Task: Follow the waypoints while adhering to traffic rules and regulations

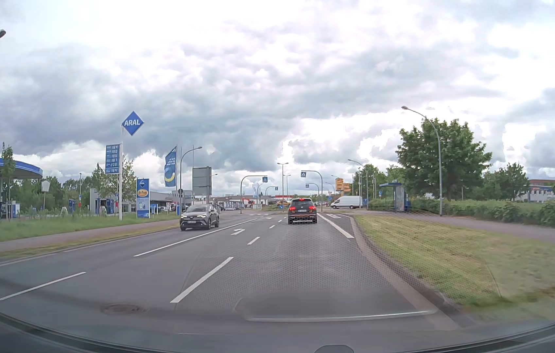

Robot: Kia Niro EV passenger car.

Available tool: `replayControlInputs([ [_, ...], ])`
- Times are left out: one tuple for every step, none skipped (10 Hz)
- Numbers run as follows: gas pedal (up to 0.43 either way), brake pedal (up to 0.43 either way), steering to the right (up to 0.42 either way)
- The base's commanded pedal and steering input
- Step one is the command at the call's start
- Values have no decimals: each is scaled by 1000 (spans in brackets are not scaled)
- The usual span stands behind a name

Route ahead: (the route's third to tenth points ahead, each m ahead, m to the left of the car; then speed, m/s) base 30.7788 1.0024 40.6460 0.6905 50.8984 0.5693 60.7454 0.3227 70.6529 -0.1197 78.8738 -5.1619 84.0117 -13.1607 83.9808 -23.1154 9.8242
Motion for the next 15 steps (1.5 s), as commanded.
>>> replayControlInputs([
  [8,0,-4],
  [8,0,-4],
  [8,0,-4],
  [0,0,-3],
  [0,0,-3],
  [0,0,-2],
  [0,0,0],
  [0,0,0],
  [0,0,1],
  [0,0,2],
  [0,0,3],
  [0,0,4],
  [0,0,3],
  [0,0,3],
  [0,0,2],
])
